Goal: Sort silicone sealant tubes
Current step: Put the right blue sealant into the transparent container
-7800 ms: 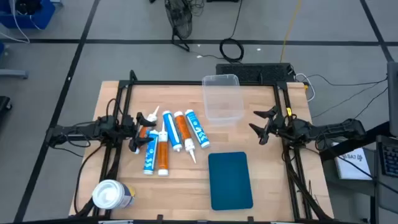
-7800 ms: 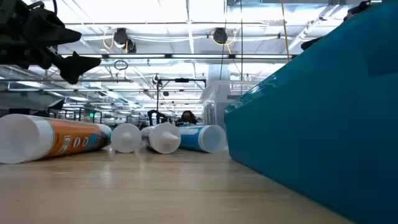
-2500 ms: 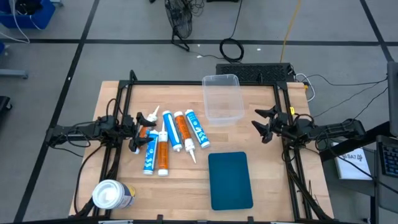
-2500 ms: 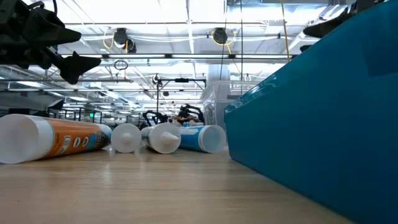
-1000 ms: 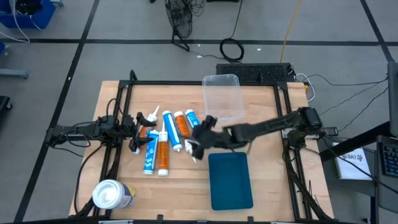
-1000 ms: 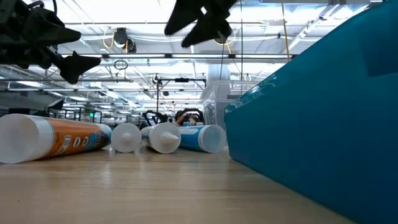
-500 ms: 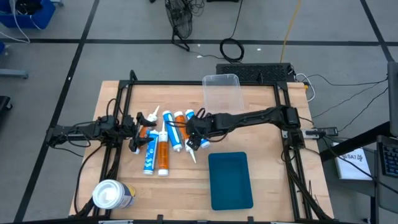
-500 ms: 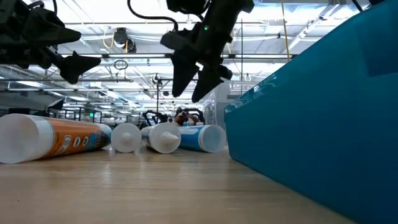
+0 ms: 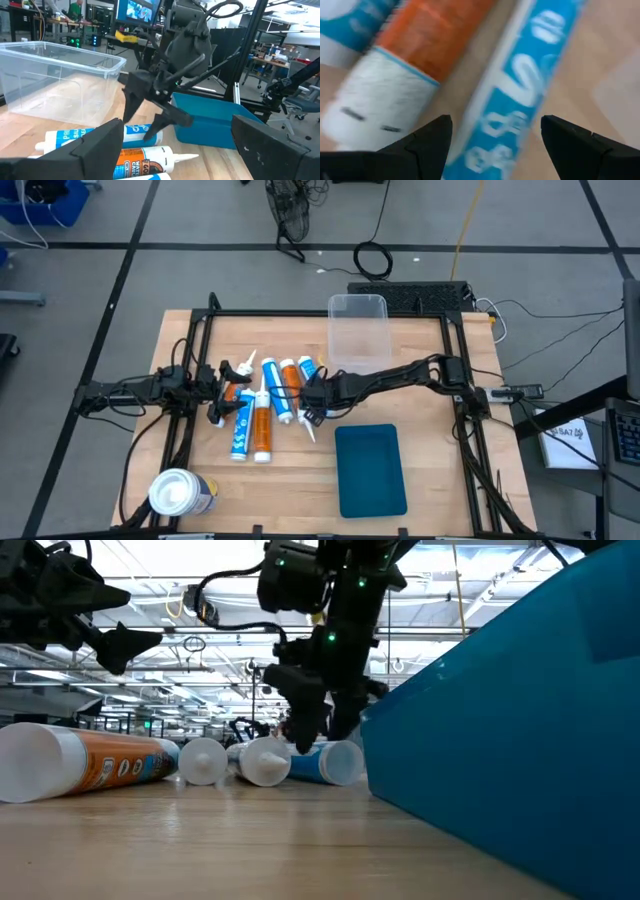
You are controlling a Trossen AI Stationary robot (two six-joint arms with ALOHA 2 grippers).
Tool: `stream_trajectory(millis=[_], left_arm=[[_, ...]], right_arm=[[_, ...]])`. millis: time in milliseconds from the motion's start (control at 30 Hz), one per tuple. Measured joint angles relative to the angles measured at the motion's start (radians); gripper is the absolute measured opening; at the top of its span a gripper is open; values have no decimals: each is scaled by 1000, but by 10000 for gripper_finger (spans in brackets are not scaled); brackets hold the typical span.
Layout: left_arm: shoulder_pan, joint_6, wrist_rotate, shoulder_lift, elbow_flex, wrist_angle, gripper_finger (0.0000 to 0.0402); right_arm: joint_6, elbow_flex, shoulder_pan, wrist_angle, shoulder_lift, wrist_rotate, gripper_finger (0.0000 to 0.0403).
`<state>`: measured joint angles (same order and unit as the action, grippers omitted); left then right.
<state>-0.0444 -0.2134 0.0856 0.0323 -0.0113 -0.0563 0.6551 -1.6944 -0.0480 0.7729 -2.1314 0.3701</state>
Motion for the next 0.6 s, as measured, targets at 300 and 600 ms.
stream_trajectory(millis=[300, 600], left_arm=[[0, 0, 0, 0, 0, 0, 361], [0, 0, 0, 0, 0, 0, 361]], right_arm=[[41, 81, -2, -85, 2, 27, 283], [-8, 204, -3, -338, 5, -147, 283]])
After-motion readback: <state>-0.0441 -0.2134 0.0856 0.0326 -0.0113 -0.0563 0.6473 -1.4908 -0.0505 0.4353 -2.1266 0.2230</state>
